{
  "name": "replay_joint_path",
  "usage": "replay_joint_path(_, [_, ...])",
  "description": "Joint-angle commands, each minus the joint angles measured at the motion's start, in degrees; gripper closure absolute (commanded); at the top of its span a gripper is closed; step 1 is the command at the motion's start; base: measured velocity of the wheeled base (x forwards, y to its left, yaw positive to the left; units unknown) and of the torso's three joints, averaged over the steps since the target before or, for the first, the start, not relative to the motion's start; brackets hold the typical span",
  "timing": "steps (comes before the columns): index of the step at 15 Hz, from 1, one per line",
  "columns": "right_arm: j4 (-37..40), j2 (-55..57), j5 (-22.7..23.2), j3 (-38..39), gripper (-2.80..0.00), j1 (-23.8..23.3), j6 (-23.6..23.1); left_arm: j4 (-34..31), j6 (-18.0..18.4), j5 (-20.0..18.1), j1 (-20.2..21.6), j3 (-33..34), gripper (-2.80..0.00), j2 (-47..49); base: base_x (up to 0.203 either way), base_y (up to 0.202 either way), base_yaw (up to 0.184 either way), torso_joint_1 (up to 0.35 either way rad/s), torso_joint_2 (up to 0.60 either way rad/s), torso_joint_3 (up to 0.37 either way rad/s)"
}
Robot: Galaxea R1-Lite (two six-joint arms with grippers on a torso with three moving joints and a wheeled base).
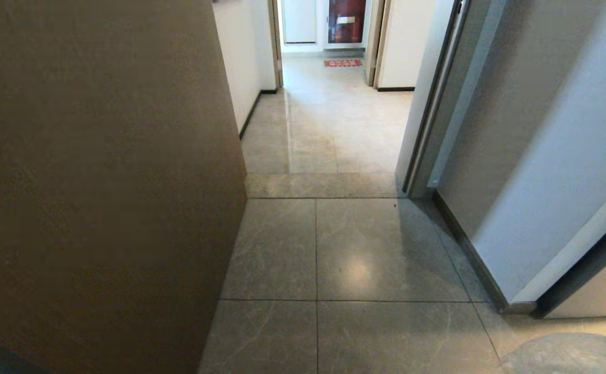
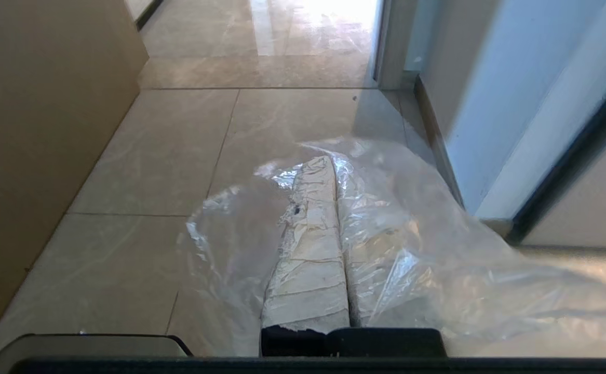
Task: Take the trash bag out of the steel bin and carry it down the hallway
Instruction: Put the trash bag at the door
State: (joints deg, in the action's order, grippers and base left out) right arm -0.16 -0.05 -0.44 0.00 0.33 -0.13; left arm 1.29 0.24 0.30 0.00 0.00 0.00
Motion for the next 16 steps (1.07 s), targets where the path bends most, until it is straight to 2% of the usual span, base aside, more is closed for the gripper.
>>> replay_joint_path(1, [-0.02,0.05,0.00,0.00,0.00,0.02,-0.04,0.03,0.02,0.05,0.00,0.62,0.00,0.00,0.000,0.000,0.000,0.000,0.00,0.000])
replay_joint_path(3, [-0.02,0.05,0.00,0.00,0.00,0.02,-0.04,0.03,-0.11,0.05,0.00,0.62,0.00,0.00,0.001,-0.099,0.012,0.004,0.01,0.005])
replay_joint_path(11, [-0.02,0.05,0.00,0.00,0.00,0.02,-0.04,0.11,0.02,-0.04,0.00,0.70,0.00,0.00,0.000,-0.182,0.000,0.001,0.00,0.001])
replay_joint_path(16, [-0.02,0.05,0.00,0.00,0.00,-0.05,-0.04,0.03,-0.51,-0.04,0.00,0.62,0.00,0.00,0.000,-0.015,-0.001,0.001,0.00,0.000])
